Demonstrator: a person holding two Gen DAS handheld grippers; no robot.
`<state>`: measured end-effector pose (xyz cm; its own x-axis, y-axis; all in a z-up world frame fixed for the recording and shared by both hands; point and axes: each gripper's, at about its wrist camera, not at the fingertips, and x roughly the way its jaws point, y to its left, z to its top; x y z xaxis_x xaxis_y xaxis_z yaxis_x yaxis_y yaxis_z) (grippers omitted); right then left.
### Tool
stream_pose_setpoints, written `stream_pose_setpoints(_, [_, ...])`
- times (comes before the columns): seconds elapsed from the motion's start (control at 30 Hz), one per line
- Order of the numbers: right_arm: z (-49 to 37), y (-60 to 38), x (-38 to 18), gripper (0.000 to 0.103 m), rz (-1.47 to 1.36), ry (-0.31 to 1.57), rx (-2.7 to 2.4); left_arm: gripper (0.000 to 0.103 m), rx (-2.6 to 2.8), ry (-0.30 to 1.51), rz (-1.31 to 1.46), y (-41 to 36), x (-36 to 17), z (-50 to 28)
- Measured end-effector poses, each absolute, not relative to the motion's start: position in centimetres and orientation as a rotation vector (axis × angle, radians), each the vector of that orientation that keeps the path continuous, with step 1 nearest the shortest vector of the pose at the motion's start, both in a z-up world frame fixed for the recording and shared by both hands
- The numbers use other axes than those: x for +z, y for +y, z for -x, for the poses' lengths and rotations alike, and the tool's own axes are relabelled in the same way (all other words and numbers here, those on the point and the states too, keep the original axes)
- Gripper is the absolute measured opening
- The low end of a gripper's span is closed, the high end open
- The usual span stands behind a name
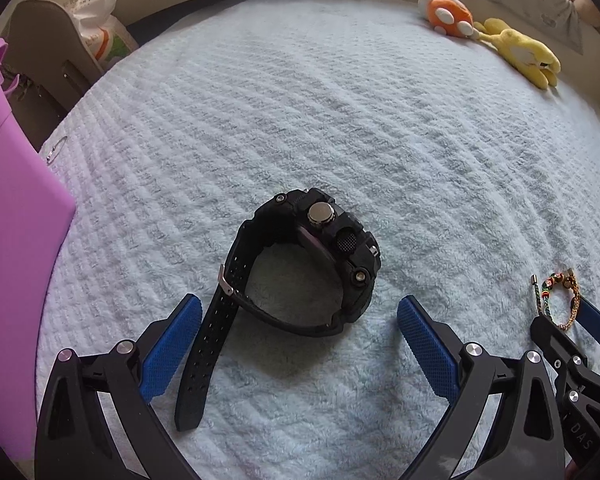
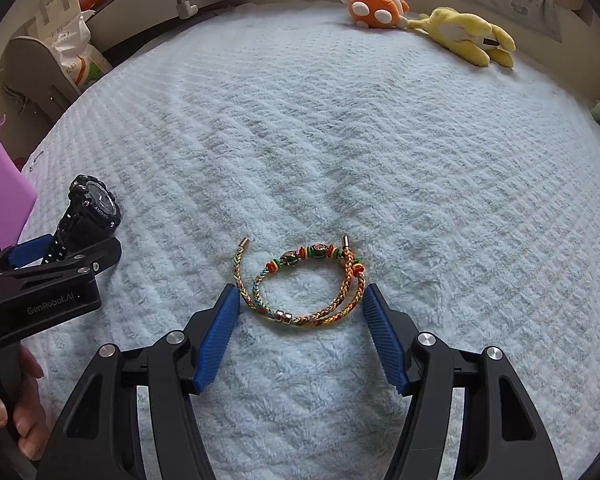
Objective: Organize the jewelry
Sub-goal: 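Grasp the black wristwatch with the left tool while the right tool grasps the beaded braided bracelet, then carry the watch and bracelet into the pink tub and open both tools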
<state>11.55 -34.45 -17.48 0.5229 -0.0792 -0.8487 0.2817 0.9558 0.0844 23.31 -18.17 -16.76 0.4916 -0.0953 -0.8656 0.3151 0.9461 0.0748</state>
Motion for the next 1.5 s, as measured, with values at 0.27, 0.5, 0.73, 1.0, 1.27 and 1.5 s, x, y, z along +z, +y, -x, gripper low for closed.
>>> stream_pose_setpoints(0.27, [-12.6, -34.3, -17.7, 0.061, -0.191, 0.987, -0.209, 0.096, -0.252, 1.041, -0.220, -19.0, -17.4, -25.0])
stream_pose_setpoints(0.5, [-13.1, -33.9, -18.0, 0.060, -0.154, 0.980, -0.217, 0.097, -0.254, 1.051, -0.192, -18.8, -18.1, -26.0])
stream_pose_setpoints(0.73, [-13.1, -33.3, -18.1, 0.042, -0.139, 0.976, -0.203, 0.093, -0.263, 1.028, -0.172, -18.5, -17.9, -26.2])
stream_pose_setpoints(1.0, [-13.1, -32.6, -17.7, 0.013, -0.172, 0.977, -0.157, 0.072, -0.269, 1.024, -0.149, -17.6, -17.0, -25.6])
stream_pose_setpoints(1.27, [-12.0, -33.2, -17.0, 0.012, -0.230, 0.993, -0.145, 0.071, -0.274, 1.036, -0.137, -16.2, -16.2, -23.5])
stream_pose_setpoints(1.5, [-9.0, -33.3, -15.8, 0.012, -0.275, 1.029, -0.143, 0.071, -0.295, 1.049, -0.199, -16.4, -14.6, -19.7])
